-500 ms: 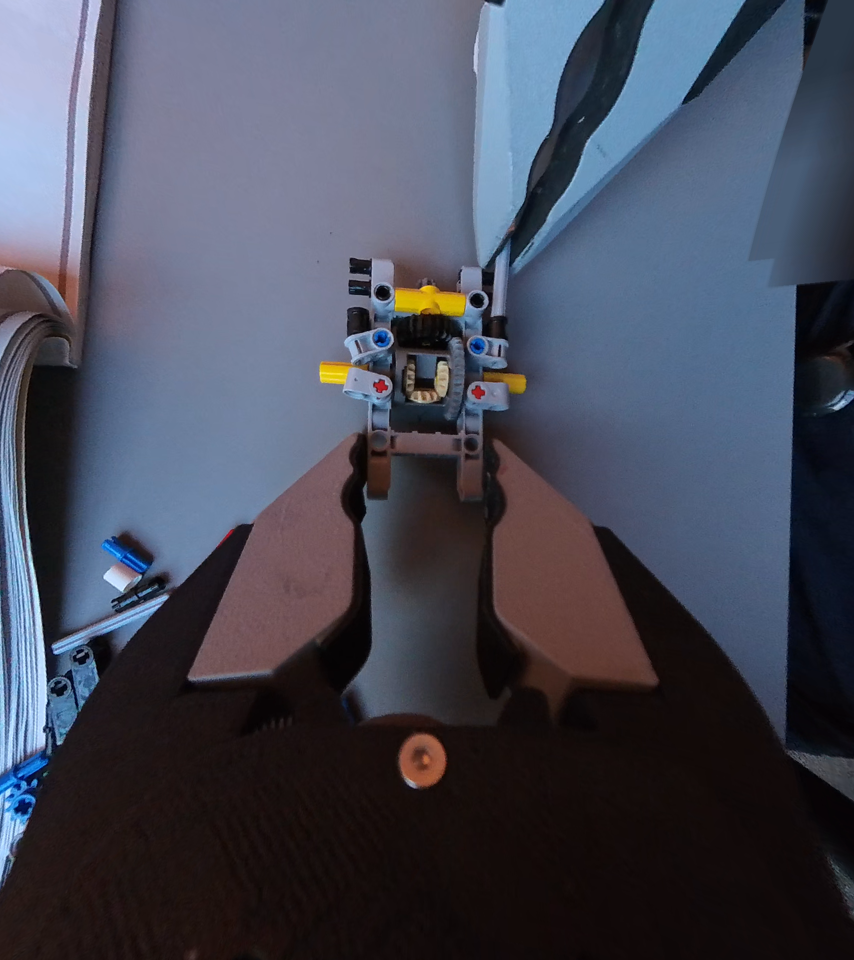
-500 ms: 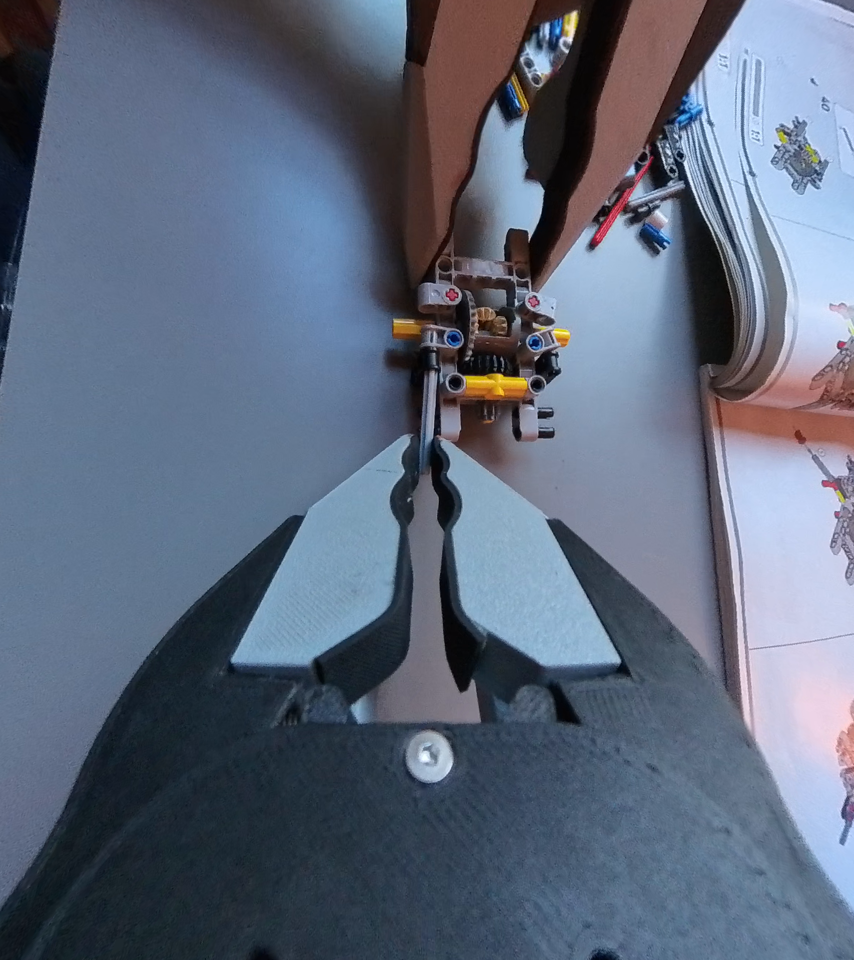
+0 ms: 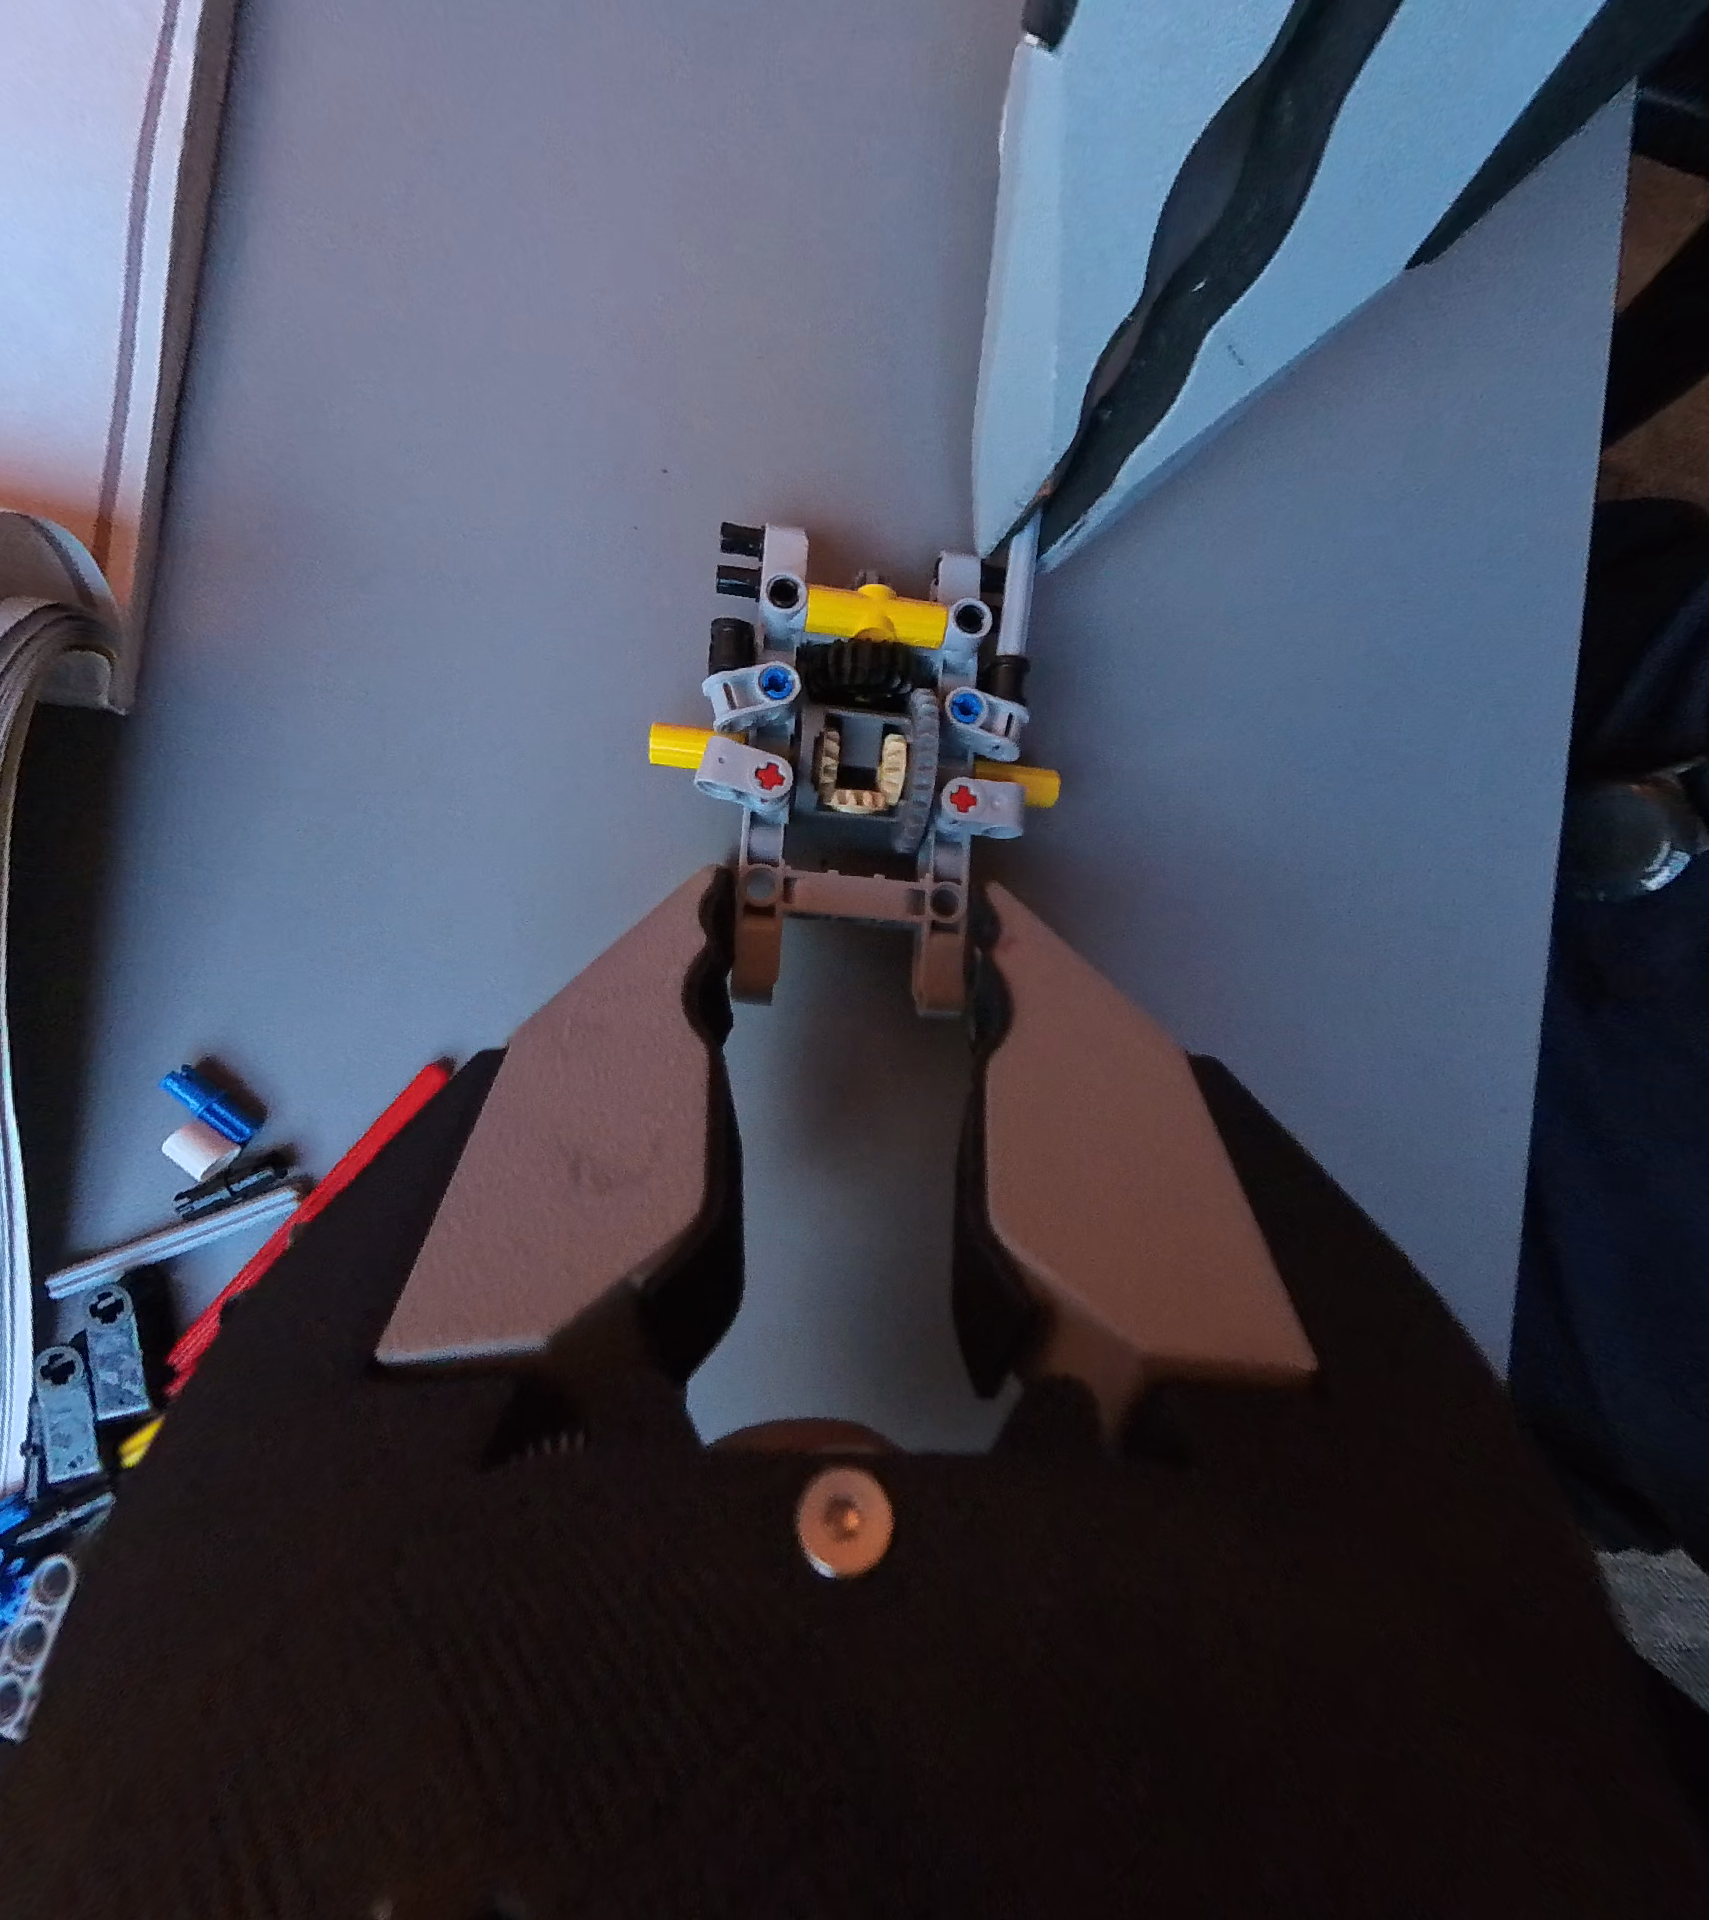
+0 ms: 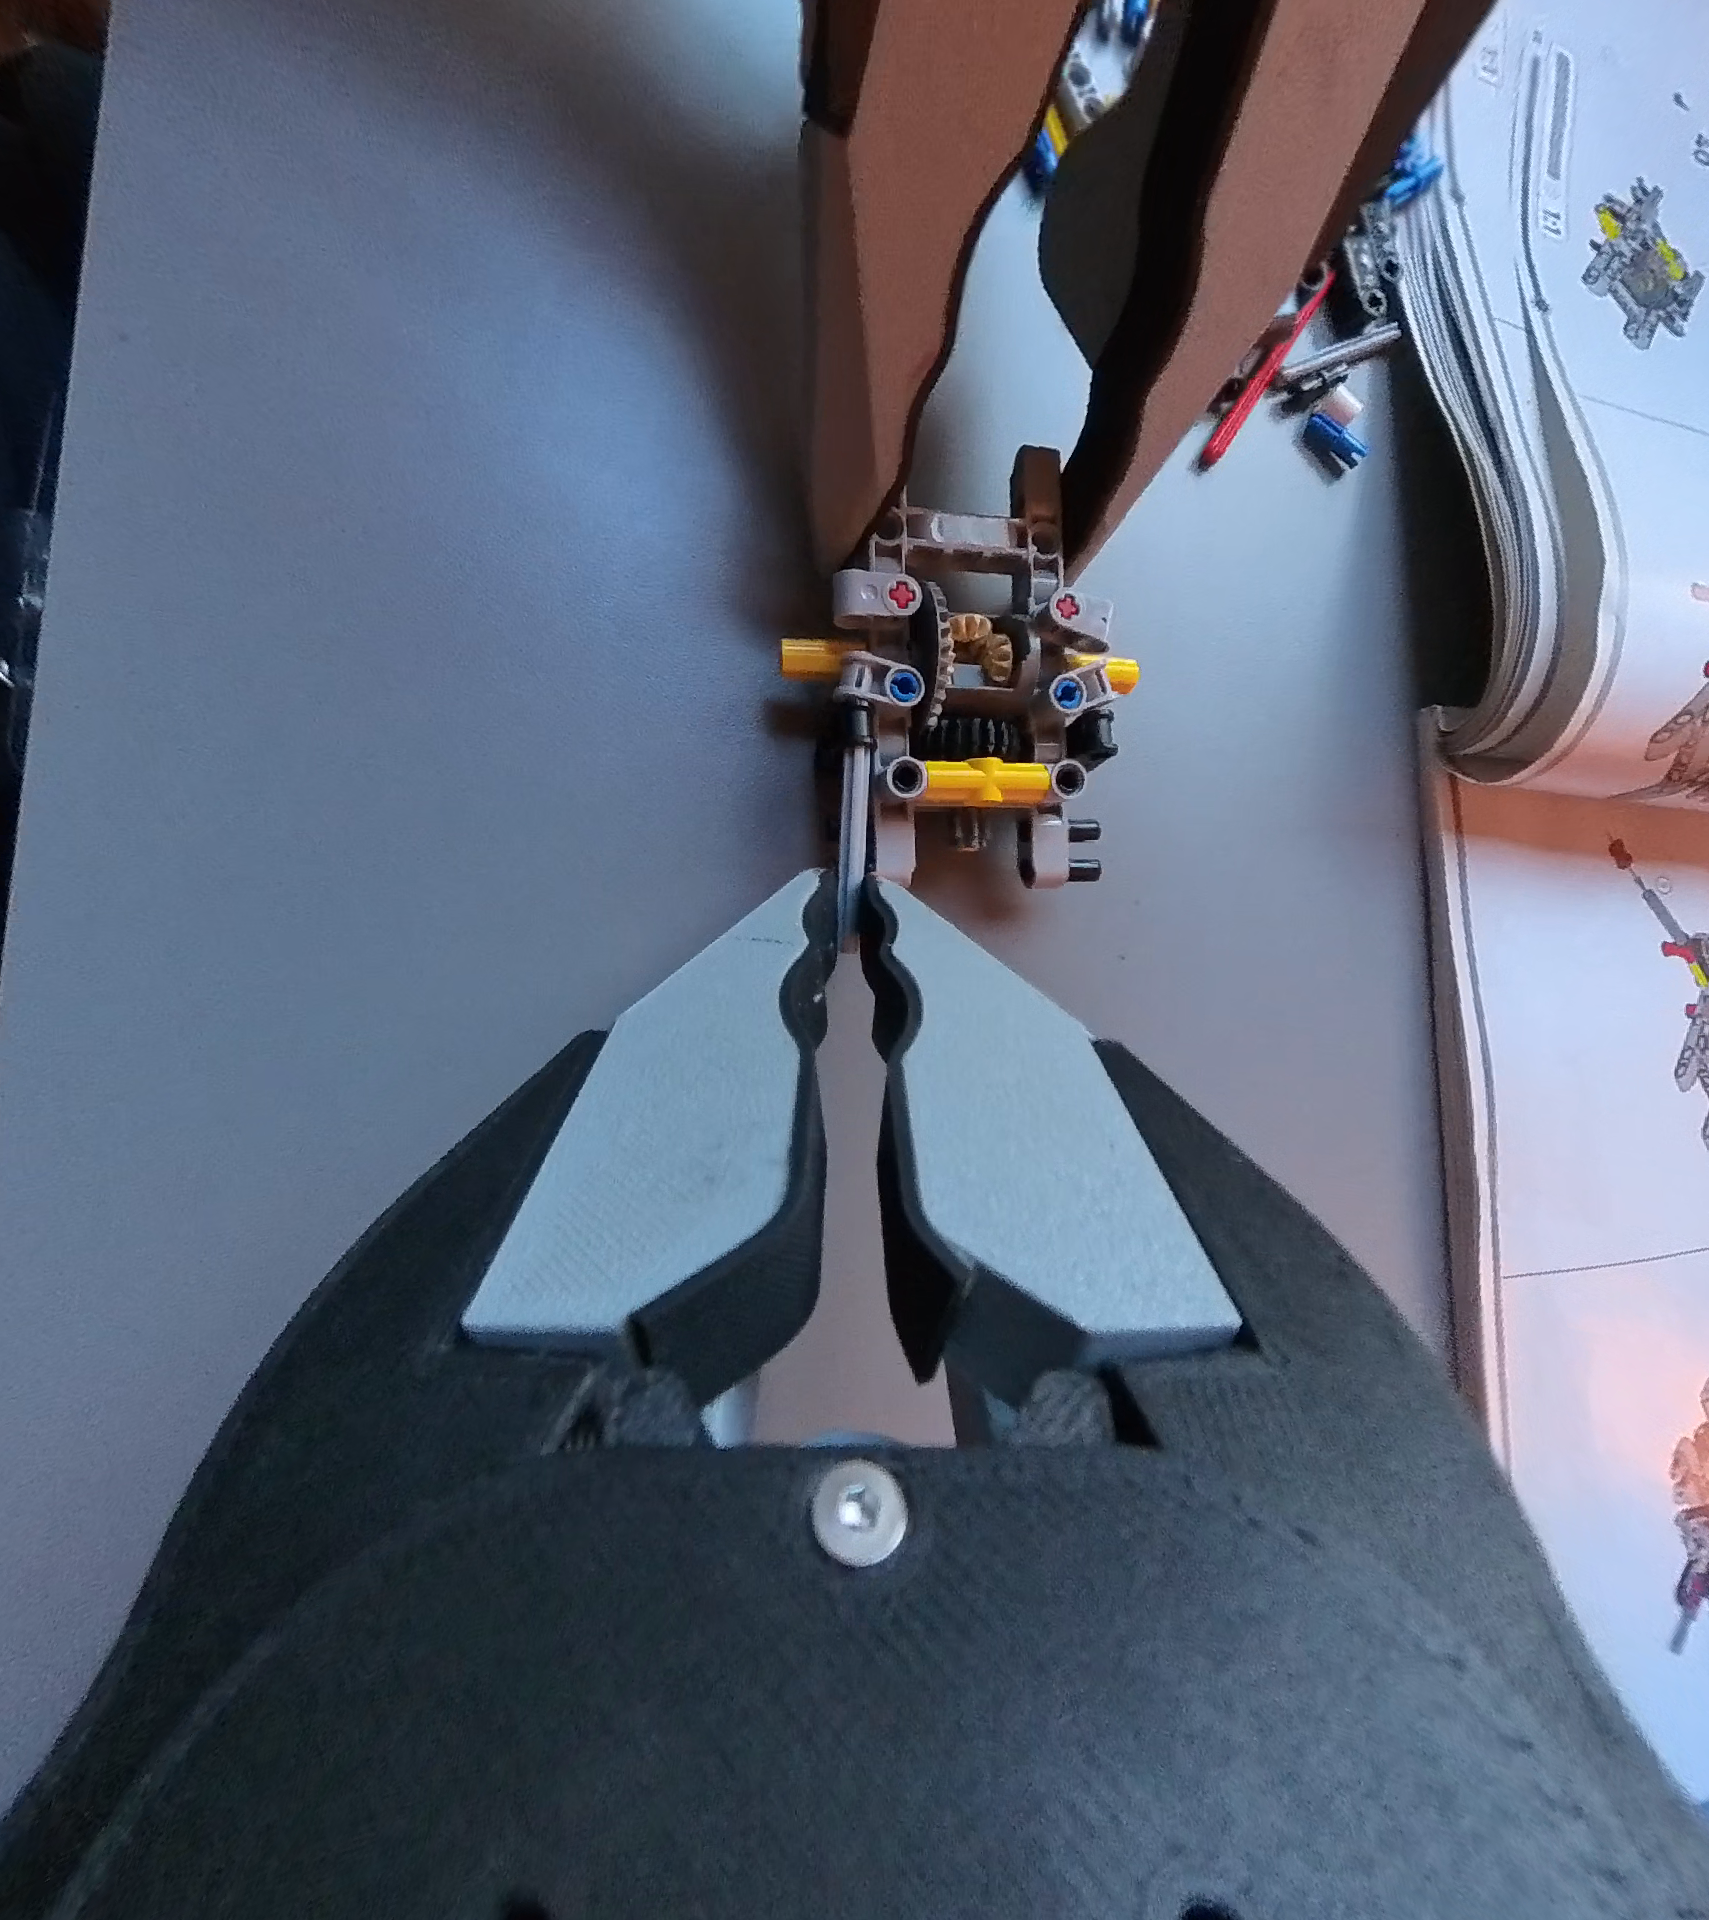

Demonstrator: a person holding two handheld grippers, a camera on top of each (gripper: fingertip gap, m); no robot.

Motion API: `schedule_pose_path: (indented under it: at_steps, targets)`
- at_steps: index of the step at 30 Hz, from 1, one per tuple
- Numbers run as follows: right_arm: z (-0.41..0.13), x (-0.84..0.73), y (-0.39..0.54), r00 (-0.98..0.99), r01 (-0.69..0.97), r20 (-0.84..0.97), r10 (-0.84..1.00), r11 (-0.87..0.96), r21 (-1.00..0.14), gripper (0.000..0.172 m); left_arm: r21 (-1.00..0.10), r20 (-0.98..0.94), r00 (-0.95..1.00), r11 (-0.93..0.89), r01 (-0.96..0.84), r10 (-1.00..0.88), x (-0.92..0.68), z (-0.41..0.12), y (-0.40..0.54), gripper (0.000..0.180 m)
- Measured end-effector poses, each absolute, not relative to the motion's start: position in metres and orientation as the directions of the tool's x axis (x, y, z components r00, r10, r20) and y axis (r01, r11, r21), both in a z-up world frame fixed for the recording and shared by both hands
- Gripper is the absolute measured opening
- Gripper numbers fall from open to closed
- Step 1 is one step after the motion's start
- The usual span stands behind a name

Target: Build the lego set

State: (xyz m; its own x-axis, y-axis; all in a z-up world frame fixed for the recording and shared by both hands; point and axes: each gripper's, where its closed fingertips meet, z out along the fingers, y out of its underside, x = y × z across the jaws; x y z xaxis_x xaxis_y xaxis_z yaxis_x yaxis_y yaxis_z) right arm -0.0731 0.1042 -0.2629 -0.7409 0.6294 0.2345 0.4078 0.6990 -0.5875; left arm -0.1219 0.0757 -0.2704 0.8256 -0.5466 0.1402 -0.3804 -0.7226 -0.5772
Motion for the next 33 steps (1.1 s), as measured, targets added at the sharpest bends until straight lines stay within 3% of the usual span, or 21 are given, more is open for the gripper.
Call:
schedule_pose_path:
  at_steps: [12, 28, 30, 33]
  targets:
    - [-0.263, -0.076, 0.103, -0.723, 0.408, 0.282, 0.631, 0.719, -0.563, 0.001, -0.561, 0.105, 0.855, -0.741, -0.371, -0.507, -0.123, -0.271, 0.073, 0.042]
    - [-0.266, -0.076, 0.1, -0.749, 0.365, 0.243, 0.616, 0.69, -0.625, 0.001, -0.574, 0.119, 0.867, -0.746, -0.337, -0.483, -0.119, -0.268, 0.076, 0.044]
    - [-0.271, -0.075, 0.099, -0.753, 0.356, 0.259, 0.605, 0.706, -0.612, 0.001, -0.582, 0.147, 0.85, -0.739, -0.338, -0.505, -0.113, -0.263, 0.071, 0.054]
    - [-0.271, -0.075, 0.095, -0.756, 0.343, 0.272, 0.596, 0.713, -0.611, 0.001, -0.583, 0.117, 0.854, -0.731, -0.355, -0.507, -0.119, -0.255, 0.065, 0.053]
